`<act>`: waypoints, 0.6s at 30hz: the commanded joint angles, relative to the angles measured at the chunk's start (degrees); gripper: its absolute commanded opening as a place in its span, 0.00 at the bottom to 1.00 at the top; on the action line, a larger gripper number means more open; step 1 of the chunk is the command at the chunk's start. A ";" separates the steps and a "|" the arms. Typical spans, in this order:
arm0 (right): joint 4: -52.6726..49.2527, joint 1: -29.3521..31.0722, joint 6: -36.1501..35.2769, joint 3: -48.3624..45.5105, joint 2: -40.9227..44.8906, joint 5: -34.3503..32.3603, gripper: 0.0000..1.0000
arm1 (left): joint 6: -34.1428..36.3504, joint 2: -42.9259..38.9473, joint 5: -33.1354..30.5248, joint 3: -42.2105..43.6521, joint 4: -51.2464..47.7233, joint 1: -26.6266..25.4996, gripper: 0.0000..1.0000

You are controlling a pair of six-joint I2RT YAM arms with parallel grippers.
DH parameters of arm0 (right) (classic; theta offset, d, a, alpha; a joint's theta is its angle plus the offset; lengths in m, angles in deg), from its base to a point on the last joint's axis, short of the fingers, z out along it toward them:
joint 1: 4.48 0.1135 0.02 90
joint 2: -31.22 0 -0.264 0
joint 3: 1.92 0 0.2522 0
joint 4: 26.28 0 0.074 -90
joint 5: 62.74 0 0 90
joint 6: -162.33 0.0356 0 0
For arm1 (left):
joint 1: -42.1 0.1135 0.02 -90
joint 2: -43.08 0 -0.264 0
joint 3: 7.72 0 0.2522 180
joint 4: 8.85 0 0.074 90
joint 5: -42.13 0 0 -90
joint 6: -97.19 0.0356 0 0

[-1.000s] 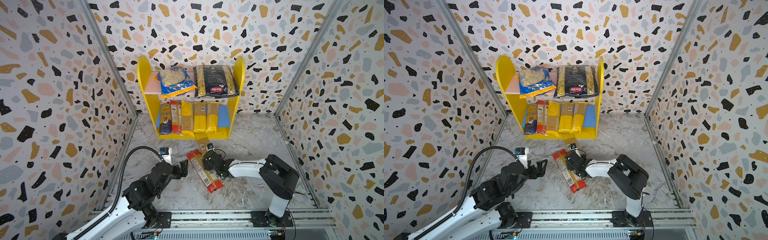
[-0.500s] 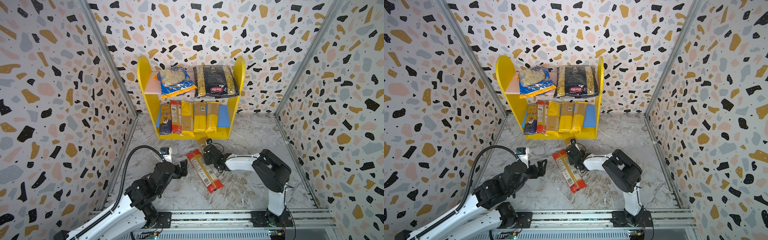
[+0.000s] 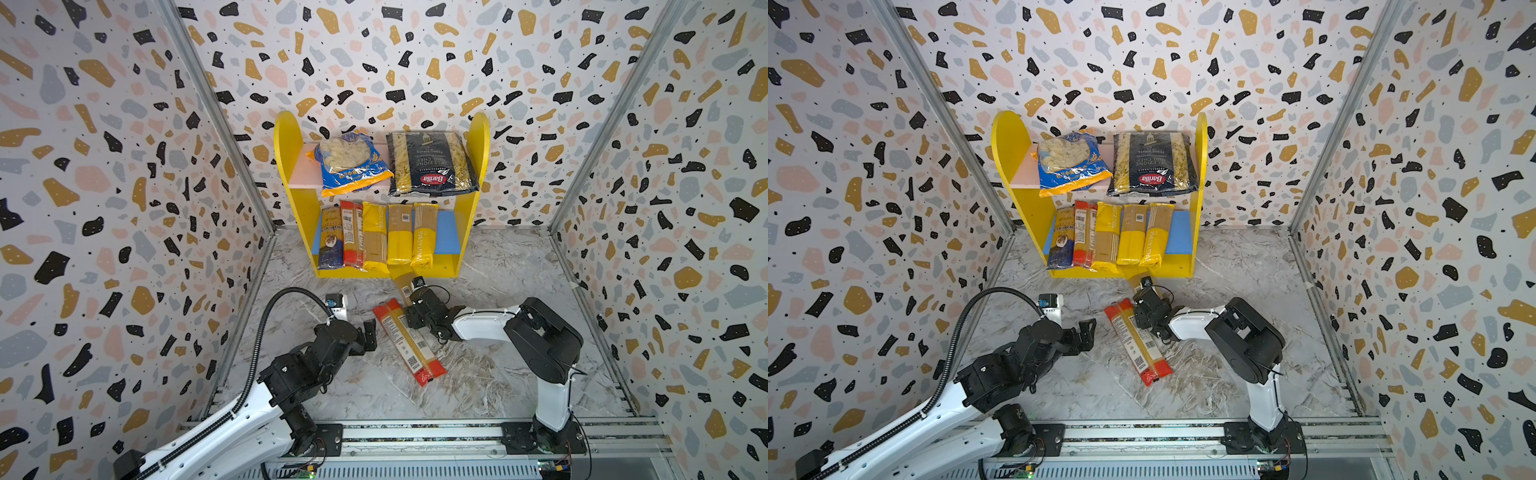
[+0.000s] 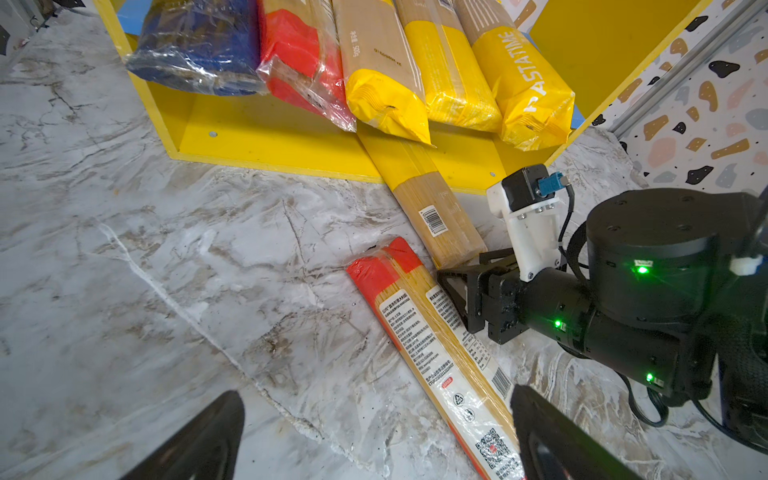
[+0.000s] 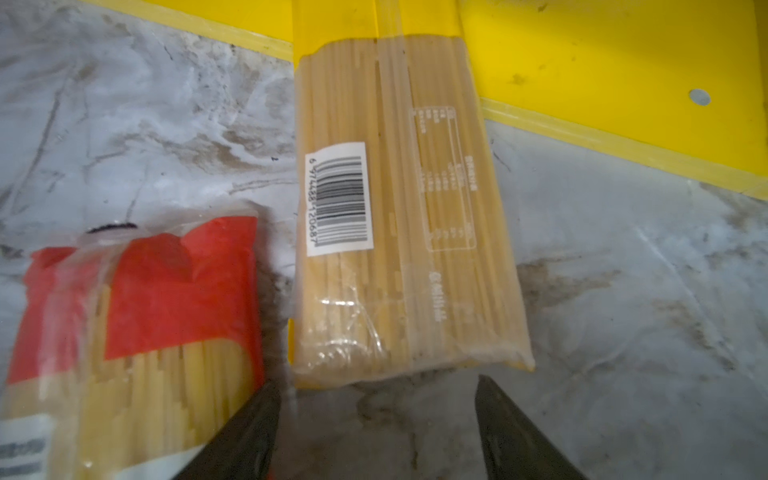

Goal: Place and organize the pasta boxes and bags onto the shelf

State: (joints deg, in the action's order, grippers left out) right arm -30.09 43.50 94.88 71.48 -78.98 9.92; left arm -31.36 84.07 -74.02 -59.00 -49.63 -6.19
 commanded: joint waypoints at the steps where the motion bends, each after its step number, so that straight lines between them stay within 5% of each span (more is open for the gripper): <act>1: 0.62 -0.37 -2.29 -1.11 3.32 -0.81 0.79 | 0.66 0.33 -1.45 -2.03 0.51 -0.12 1.00; 18: 2.54 -3.86 -5.97 5.10 -2.53 9.12 0.87 | 0.92 2.42 -2.58 -2.82 1.36 -0.05 1.00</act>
State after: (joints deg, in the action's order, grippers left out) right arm -27.95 40.33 89.35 74.41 -80.44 15.60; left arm -31.23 86.37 -75.16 -59.70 -49.57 -6.19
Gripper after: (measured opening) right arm 0.875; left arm 0.997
